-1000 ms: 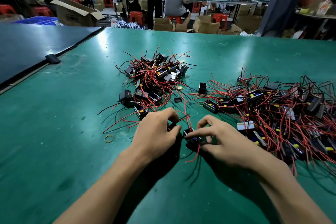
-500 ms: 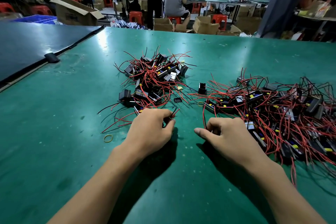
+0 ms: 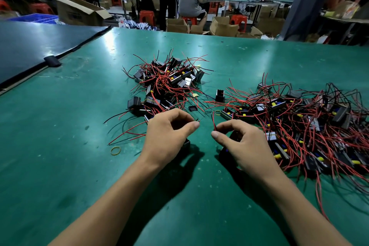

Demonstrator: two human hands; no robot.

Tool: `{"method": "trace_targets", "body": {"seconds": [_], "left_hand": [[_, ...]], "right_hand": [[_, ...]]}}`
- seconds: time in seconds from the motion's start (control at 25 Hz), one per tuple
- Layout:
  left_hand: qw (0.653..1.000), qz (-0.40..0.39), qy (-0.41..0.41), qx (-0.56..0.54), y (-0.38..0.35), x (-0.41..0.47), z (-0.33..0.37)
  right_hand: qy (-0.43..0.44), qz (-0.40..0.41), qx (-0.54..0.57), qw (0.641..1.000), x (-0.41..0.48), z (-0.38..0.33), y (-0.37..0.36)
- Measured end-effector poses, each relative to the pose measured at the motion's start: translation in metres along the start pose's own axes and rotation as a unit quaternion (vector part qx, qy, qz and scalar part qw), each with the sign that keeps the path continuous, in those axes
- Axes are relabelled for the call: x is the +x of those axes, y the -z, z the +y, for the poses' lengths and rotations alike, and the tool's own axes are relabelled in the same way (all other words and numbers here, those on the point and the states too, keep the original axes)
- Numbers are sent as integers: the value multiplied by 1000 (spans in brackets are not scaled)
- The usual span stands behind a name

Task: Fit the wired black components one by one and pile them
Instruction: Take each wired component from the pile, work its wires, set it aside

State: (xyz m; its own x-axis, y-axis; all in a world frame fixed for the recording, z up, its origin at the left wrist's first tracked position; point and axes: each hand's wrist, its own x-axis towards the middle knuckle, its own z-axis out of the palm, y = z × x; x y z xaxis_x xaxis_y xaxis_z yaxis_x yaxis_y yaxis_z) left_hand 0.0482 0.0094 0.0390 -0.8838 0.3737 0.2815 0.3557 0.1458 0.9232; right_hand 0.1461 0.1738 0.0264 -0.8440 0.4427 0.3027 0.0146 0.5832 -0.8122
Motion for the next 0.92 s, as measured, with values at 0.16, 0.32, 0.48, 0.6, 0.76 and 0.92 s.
{"method": "trace_targets", "body": {"seconds": [0.16,0.32,0.48,0.6,0.76,0.92], "left_hand": [[997,-39,24,-59,-1,0,1],[999,-33,-7,-31,-2,0,0],[972,13,-181,147,-3,-4,-5],[951,4,-238,196,-3,-5,-6],[950,-12,-236,204,-4,-7,-8],[947,33,-247,202,-5,-7,-7]], "right_hand": [[-37,-22,54,998,3,-1,4],[-44,-57,104,992,1,-2,0],[-5,-57,41,998,-1,0,0],[3,-51,29,998,-1,-1,0],[31,-46,-2,998,-2,-3,-2],[46,-47,-30,997,-3,-5,-2]]}}
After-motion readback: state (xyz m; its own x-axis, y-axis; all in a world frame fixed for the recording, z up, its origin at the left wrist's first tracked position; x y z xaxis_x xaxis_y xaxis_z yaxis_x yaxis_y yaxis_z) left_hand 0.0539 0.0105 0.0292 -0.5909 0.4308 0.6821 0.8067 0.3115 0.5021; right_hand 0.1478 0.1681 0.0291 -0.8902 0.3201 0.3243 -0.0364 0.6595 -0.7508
